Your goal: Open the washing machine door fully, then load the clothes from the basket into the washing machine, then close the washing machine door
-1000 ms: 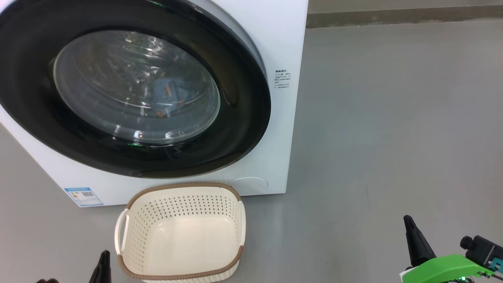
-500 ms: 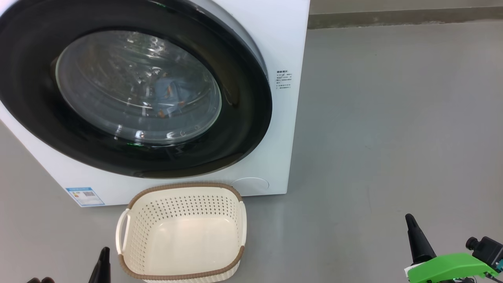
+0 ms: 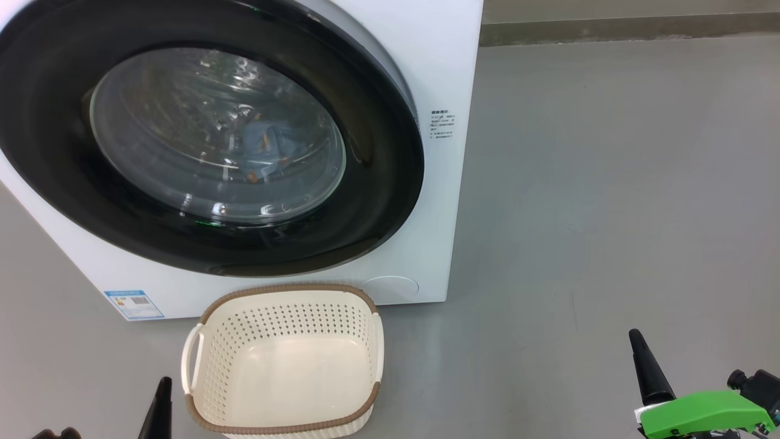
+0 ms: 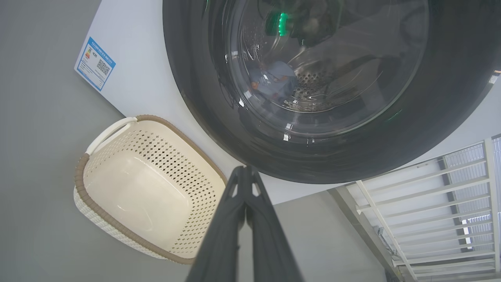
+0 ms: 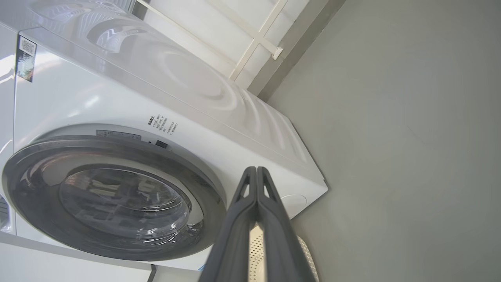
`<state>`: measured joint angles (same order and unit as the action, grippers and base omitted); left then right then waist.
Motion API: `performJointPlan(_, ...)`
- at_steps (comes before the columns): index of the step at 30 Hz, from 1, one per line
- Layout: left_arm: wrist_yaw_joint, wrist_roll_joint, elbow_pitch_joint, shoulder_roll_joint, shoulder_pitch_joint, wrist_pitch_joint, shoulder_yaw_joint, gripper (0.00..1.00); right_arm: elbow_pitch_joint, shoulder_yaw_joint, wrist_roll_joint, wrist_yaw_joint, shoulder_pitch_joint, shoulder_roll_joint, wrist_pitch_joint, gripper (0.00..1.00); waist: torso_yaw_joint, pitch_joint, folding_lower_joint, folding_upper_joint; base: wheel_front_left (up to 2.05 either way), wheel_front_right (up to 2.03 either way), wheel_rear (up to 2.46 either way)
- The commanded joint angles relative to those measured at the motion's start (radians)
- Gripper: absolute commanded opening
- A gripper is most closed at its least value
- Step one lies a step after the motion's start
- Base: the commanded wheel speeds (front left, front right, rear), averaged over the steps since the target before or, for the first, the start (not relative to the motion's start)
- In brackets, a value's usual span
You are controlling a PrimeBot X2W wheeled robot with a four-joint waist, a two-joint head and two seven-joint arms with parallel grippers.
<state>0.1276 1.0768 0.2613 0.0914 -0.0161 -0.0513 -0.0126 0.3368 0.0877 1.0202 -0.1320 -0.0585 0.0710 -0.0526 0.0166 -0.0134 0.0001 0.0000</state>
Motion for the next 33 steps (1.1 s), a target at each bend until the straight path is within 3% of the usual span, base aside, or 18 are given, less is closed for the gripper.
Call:
performJointPlan(1,0.002,0.023,-0.018,0.009,0.048,0.006,-0.028,0.00,-0.031,-0.005,0.036,0.001,-0.035,0.006,0.009,0.00,0.000,0.000,-0.0001,0.0000,0.00,0.00,0.00)
performJointPlan(33,0.003,0.328,-0.017,-0.020,0.093,0.100,-0.072,0.00,-0.067,0.014,0.366,0.001,-0.044,-0.010,0.103,0.00,-0.010,0.006,-0.0001,0.0000,0.00,0.00,0.00)
